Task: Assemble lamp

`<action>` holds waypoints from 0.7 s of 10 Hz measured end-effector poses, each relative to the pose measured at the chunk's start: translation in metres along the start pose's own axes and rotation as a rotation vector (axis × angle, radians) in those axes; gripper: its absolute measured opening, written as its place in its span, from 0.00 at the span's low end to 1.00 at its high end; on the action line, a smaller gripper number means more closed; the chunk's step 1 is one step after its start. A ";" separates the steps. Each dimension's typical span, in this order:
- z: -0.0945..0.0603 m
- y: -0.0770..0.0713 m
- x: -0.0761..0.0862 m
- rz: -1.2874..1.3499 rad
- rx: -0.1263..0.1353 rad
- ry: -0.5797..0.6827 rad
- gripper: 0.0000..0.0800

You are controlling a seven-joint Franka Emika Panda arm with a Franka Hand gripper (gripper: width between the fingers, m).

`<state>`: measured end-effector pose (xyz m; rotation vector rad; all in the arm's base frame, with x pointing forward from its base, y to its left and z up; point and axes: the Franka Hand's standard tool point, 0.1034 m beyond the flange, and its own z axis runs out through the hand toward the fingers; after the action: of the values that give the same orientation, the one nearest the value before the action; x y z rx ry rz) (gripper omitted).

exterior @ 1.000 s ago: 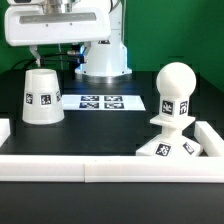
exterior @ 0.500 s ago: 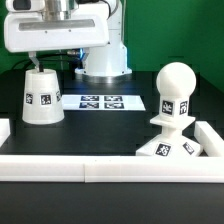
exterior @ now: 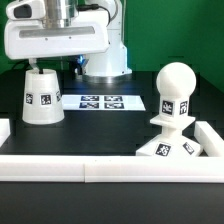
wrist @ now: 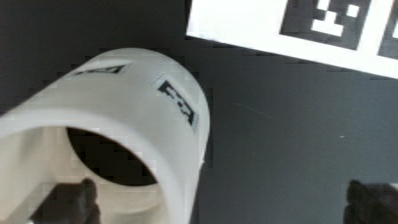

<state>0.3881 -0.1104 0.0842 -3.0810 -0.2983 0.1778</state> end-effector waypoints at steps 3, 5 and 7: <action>0.001 -0.001 0.000 -0.001 0.001 -0.002 0.54; 0.001 -0.001 -0.001 -0.001 0.001 -0.002 0.37; 0.000 0.000 0.000 -0.001 0.000 0.001 0.06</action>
Offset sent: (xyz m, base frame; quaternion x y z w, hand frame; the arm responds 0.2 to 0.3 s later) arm 0.0000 0.0000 0.0000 0.0000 0.0000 0.0000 1.0000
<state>0.3883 -0.1099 0.0846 -3.0810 -0.3003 0.1765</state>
